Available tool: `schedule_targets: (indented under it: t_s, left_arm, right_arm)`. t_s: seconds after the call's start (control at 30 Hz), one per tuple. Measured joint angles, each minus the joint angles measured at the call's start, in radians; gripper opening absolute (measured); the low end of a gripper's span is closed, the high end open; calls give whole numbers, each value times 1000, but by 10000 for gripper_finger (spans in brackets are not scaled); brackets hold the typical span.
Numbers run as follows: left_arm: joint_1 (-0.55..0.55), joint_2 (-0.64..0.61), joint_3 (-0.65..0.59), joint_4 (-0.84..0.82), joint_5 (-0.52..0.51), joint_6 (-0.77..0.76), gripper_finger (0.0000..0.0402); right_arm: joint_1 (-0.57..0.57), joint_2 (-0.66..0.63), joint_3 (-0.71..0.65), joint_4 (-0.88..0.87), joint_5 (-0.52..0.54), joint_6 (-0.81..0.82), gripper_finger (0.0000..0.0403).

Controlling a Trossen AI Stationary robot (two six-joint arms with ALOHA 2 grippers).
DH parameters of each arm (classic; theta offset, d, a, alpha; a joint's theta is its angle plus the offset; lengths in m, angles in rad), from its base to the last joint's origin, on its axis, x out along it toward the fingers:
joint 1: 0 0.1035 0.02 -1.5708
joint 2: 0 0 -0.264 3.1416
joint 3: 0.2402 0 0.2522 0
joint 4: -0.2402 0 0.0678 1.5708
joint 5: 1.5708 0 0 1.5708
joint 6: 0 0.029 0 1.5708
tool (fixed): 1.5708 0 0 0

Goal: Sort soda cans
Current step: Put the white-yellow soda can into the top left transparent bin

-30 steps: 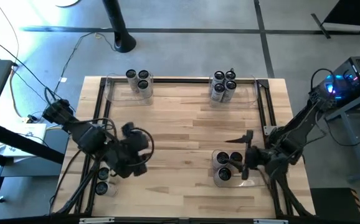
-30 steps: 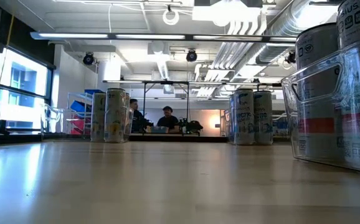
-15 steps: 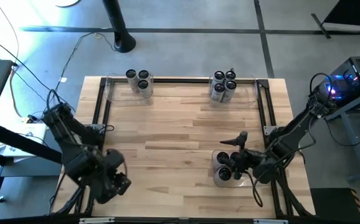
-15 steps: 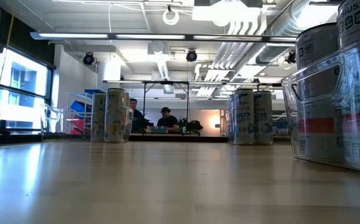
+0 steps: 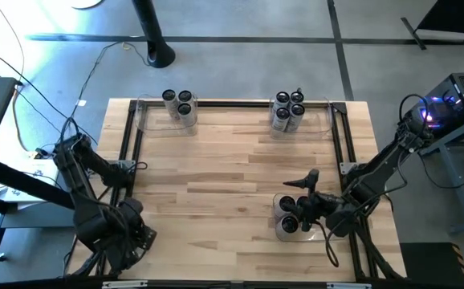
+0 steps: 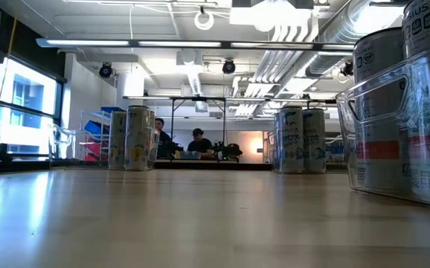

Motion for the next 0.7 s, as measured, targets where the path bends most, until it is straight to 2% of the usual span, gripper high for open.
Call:
schedule_targets:
  t_s: [0.2,0.57,0.7]
  left_arm:
    - [1,-1,-59,-6,26,-11,328]
    - [15,0,-158,-4,28,-19,328]
    - [26,-1,-174,15,28,-1,314]
  right_arm:
    - [0,0,0,6,0,0,326]
    - [0,0,0,8,0,4,326]
    - [0,0,0,8,-1,9,326]
